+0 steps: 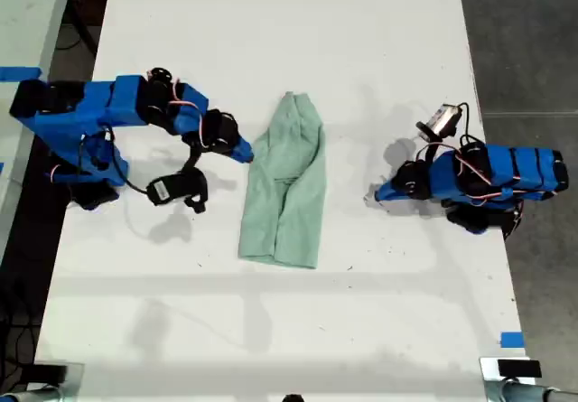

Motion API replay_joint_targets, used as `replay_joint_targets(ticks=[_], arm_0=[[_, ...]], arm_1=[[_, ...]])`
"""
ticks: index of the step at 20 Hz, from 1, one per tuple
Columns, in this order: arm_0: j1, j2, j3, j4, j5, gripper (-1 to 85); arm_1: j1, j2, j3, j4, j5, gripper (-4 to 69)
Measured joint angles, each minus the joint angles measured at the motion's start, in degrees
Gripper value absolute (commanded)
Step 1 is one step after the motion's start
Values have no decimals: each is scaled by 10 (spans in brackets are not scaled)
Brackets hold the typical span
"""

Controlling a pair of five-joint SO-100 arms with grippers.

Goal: Fold t shirt

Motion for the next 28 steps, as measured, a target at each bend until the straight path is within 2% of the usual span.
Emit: replay_joint_targets(ticks=[4,6,8,10,13,28], arm_0=[[-16,365,439,-223,-8,-1],[-35,535,664,-301,-8,-1],[-52,706,814,-283,2,-1],[-51,856,841,-212,13,-1],[-49,888,853,-195,13,-1],[-54,896,853,-186,2,-1]], arm_1=[[0,0,0,0,0,-22],[0,0,0,0,0,-22],[0,0,0,0,0,-22],[0,0,0,0,0,-22],[0,0,0,0,0,-22],[0,0,0,0,0,-22]])
